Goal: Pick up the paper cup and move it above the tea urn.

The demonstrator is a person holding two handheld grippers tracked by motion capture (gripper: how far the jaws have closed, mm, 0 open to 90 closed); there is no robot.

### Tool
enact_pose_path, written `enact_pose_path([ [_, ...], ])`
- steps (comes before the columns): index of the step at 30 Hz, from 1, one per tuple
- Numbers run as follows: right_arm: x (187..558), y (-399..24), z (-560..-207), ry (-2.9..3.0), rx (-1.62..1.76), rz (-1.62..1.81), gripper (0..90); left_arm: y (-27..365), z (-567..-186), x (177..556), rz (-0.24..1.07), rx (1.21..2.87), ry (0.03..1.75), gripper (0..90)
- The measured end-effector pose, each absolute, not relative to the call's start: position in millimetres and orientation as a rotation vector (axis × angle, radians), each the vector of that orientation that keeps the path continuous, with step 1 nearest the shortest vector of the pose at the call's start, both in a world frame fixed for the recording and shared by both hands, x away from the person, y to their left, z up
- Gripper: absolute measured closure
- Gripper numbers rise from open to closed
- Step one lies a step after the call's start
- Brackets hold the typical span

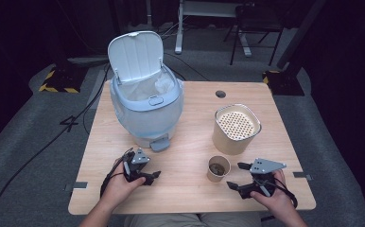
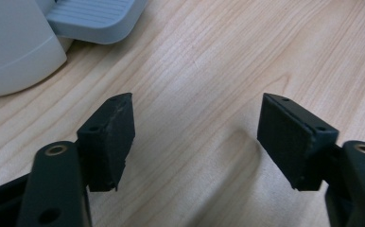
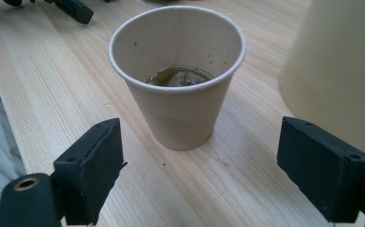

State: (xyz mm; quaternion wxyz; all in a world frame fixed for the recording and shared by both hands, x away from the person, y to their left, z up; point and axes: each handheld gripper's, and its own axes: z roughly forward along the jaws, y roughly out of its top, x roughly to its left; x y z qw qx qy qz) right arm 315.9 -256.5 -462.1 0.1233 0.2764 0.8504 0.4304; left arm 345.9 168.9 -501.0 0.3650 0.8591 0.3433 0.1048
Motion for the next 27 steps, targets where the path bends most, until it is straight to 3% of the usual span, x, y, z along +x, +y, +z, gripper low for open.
enact_pose_path([
  [8, 323, -238, -467, 2.511, 0.759, 1.226, 16.1, 165, -504, 347, 0.309, 2.246, 0.855, 15.8],
  [27, 338, -206, -486, 2.521, 0.766, 1.211, 19.3, 163, -504, 350, 0.313, 2.254, 0.862, 12.6],
])
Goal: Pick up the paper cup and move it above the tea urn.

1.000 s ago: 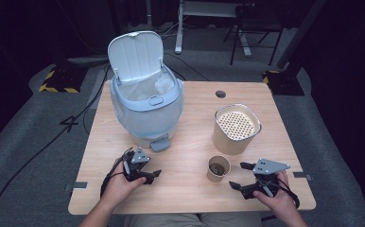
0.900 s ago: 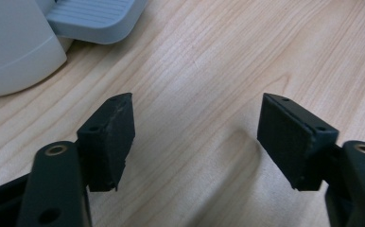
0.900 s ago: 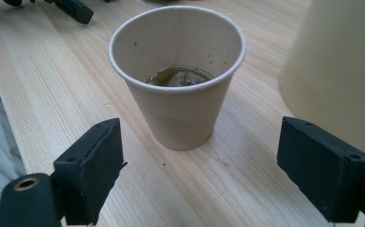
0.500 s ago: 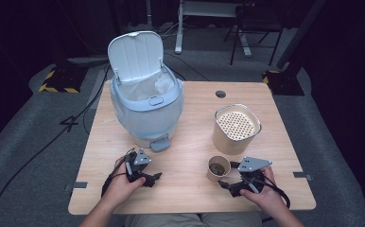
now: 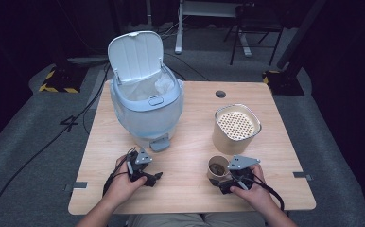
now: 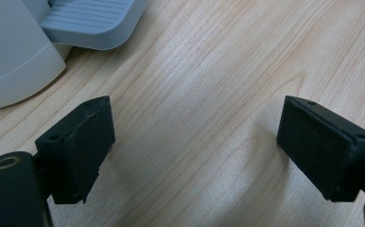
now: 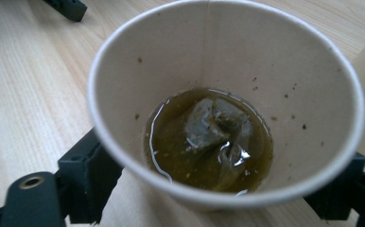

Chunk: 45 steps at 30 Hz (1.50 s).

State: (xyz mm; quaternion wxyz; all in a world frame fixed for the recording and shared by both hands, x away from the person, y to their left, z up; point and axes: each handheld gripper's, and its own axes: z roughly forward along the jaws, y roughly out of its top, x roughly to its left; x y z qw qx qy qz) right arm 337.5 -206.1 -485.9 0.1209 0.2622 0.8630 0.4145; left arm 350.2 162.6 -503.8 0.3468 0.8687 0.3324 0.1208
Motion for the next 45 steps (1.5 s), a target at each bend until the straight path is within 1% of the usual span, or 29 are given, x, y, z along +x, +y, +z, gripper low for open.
enact_pose_path([
  [2, 339, -206, -488, 2.494, 0.787, 1.246, 23.2, 163, -504, 350, 0.312, 2.253, 0.862, 12.6],
  [5, 338, -205, -489, 2.473, 0.795, 1.284, 22.7, 163, -504, 350, 0.312, 2.254, 0.865, 12.6],
  [8, 337, -207, -490, 2.440, 0.808, 1.309, 26.2, 163, -504, 350, 0.313, 2.254, 0.865, 12.6],
  [20, 338, -210, -487, 2.427, 0.772, 1.370, 29.3, 163, -504, 350, 0.310, 2.253, 0.865, 12.6],
  [34, 340, -226, -441, 2.396, 0.690, 1.422, 29.8, 162, -504, 350, 0.314, 2.252, 0.864, 12.7],
  [45, 352, -240, -401, 2.394, 0.655, 1.406, 30.1, 162, -504, 350, 0.313, 2.253, 0.867, 12.7],
])
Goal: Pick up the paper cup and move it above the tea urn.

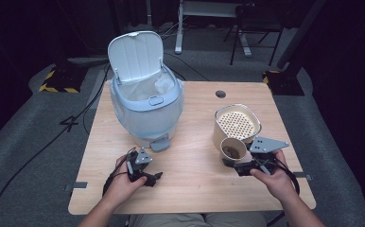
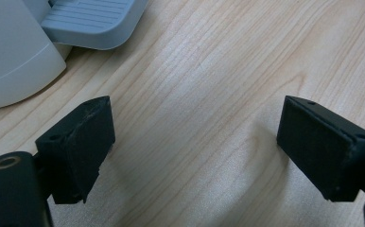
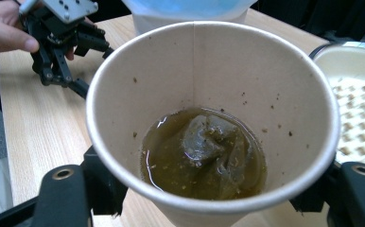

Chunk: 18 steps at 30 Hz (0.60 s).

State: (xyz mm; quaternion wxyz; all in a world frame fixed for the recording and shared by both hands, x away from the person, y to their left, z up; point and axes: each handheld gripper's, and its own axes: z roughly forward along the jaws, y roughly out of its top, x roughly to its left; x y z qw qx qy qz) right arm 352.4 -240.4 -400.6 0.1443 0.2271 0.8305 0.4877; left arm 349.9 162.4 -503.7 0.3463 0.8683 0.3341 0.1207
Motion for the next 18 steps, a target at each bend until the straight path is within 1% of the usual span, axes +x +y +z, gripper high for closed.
enact_pose_path([
  [6, 364, -247, -376, 2.386, 0.634, 1.402, 30.2, 163, -504, 350, 0.314, 2.255, 0.864, 12.7],
  [18, 394, -258, -346, 2.359, 0.650, 1.384, 30.3, 163, -504, 350, 0.313, 2.254, 0.864, 12.7],
])
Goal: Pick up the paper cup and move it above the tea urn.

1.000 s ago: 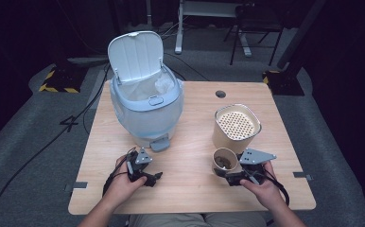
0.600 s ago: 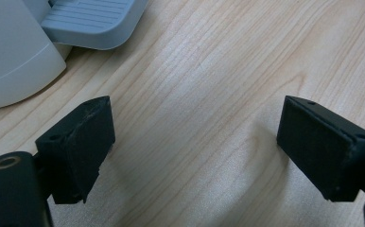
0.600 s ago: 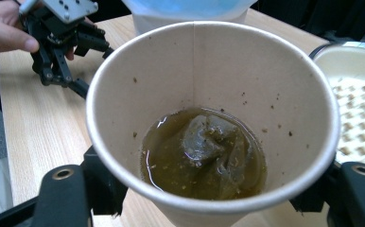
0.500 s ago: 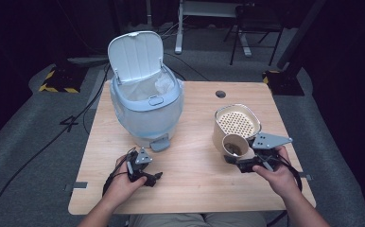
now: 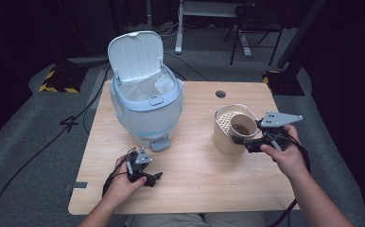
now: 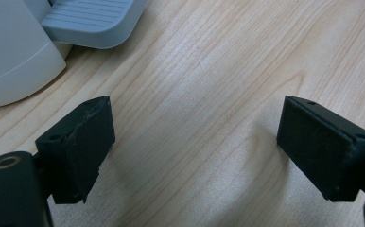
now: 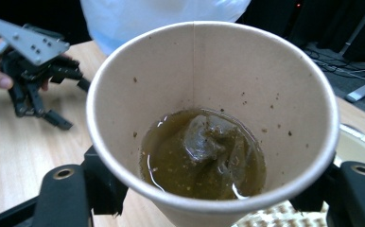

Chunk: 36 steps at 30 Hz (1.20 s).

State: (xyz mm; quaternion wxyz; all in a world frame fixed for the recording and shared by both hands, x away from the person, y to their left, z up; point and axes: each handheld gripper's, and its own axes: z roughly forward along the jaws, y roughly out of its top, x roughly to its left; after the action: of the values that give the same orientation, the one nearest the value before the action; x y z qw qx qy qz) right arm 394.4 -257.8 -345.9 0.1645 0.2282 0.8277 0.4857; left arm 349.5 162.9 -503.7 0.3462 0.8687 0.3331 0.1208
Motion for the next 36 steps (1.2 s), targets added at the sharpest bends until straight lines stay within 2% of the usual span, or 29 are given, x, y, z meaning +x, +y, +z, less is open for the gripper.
enact_pose_path([
  [13, 438, -267, -329, 2.337, 0.664, 1.325, 30.3, 163, -504, 350, 0.312, 2.253, 0.865, 12.6],
  [25, 475, -279, -341, 2.316, 0.765, 1.268, 30.3, 163, -504, 351, 0.310, 2.258, 0.859, 12.3],
  [36, 489, -288, -351, 2.304, 0.840, 1.316, 30.2, 163, -504, 351, 0.310, 2.259, 0.860, 12.3],
])
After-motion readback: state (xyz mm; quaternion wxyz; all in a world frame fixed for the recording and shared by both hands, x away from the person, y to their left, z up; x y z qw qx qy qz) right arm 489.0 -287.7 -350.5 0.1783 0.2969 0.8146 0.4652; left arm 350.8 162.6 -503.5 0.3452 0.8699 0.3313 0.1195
